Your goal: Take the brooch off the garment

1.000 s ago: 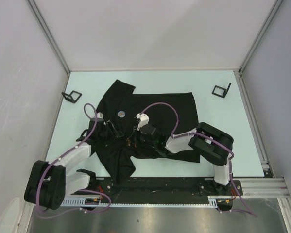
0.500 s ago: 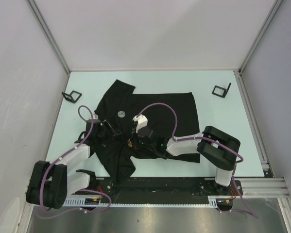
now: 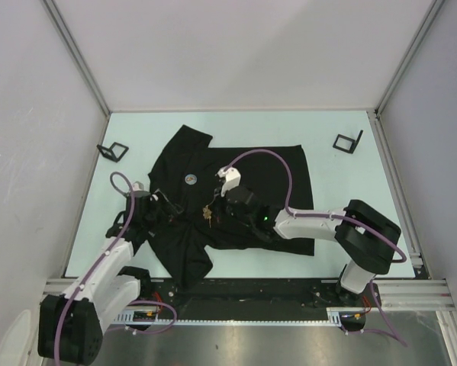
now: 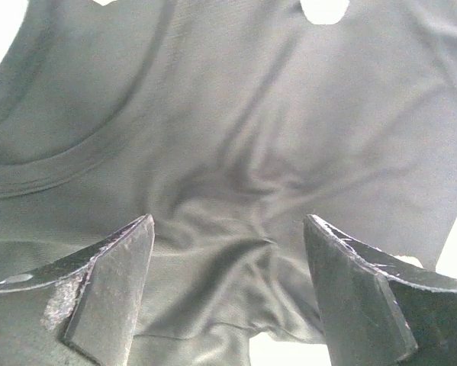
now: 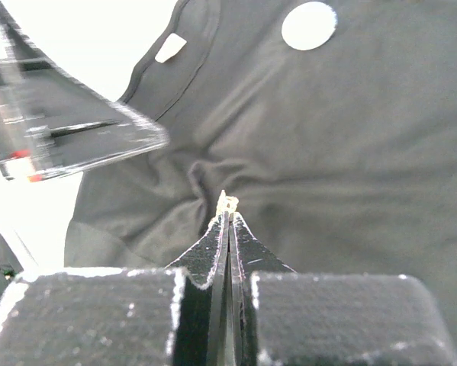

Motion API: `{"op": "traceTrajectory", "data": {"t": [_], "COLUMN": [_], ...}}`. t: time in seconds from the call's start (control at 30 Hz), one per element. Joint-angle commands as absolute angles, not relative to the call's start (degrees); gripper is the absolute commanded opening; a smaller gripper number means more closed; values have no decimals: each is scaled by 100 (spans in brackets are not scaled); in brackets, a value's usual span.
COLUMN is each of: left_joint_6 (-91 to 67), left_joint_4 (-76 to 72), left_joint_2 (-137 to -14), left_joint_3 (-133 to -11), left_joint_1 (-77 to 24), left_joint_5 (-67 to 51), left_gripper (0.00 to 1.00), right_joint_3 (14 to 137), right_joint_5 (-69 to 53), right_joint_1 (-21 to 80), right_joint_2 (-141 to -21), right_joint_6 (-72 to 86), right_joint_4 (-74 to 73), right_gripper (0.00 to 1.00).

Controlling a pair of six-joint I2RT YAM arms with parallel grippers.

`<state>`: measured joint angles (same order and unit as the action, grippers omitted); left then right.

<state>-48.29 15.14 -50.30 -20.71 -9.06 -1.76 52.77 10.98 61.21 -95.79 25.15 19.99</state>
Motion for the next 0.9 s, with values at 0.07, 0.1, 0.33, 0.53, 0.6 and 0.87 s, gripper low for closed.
{"op": "traceTrajectory", "data": {"t": [0.07,0.1,0.33,0.53,0.6,0.87], "left_joint_6": [-4079,-4009,-4165,-4491,-4579,-4764], "left_joint_4": [1363,1293,-1268,-2099,-2214,-2645], "left_joint_2": [-4816,-4843,-5105,-5229,-5203,-5309], "left_joint_3": [-2751,-2777,-2164,-1785,-1732,-1670], "left_joint_1": [-817,-817,-817,-888,-975,-1204], "left_joint_5": [-1791,-1993,-4445,-4939,-4975,-5186], "left_gripper": [83,82,73,69,63,50], "right_joint_3": [5151,5142,4729,4298,4272,4052], "right_joint_5": [-130,-262,-2133,-2593,-2549,-2198], "right_joint_1": [5459,5415,5019,4764,4755,4746], "right_joint_2": [-9282,-9220,-8896,-8640,-8622,-8350], "right_joint_6": [2540,2540,2513,2768,2795,3050], "right_joint_4": [2355,2373,3118,3735,3779,4069], "right_gripper": [0,0,0,0,0,0]}}
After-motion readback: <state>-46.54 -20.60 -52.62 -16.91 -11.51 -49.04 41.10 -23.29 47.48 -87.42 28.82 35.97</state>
